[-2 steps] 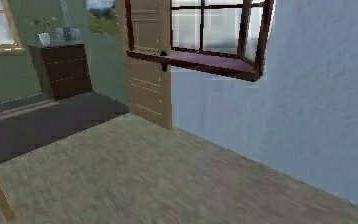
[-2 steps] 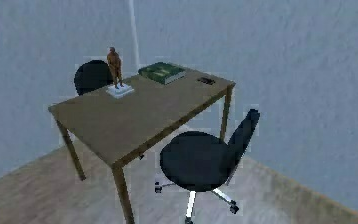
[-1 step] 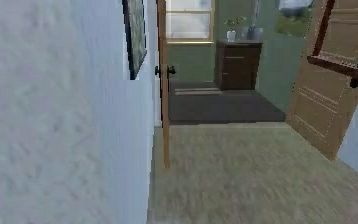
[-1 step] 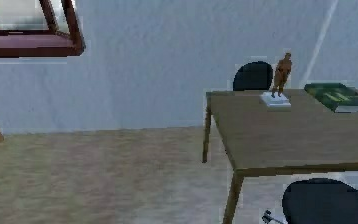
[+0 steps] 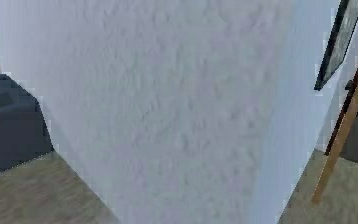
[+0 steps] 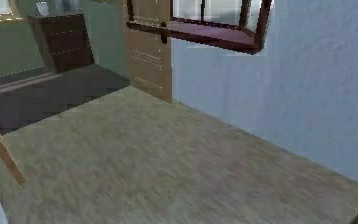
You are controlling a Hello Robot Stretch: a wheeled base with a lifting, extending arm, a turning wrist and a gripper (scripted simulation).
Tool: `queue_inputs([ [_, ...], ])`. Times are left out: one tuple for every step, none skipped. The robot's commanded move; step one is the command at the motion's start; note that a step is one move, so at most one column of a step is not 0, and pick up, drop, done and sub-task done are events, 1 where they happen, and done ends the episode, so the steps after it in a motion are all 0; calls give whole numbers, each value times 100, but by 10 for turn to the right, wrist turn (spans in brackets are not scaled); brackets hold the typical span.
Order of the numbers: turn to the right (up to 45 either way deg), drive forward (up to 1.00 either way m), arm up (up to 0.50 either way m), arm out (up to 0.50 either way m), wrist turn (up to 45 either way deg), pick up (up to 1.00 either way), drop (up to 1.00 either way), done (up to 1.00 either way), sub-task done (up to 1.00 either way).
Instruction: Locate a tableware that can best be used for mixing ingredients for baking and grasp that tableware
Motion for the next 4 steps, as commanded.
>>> queue_inputs([
  [-450, 0, 0, 0, 0, 0, 0, 0, 0],
  [-210, 0, 0, 0, 0, 0, 0, 0, 0],
  [0, 100, 0, 0, 0, 0, 0, 0, 0],
  [0, 100, 0, 0, 0, 0, 0, 0, 0],
])
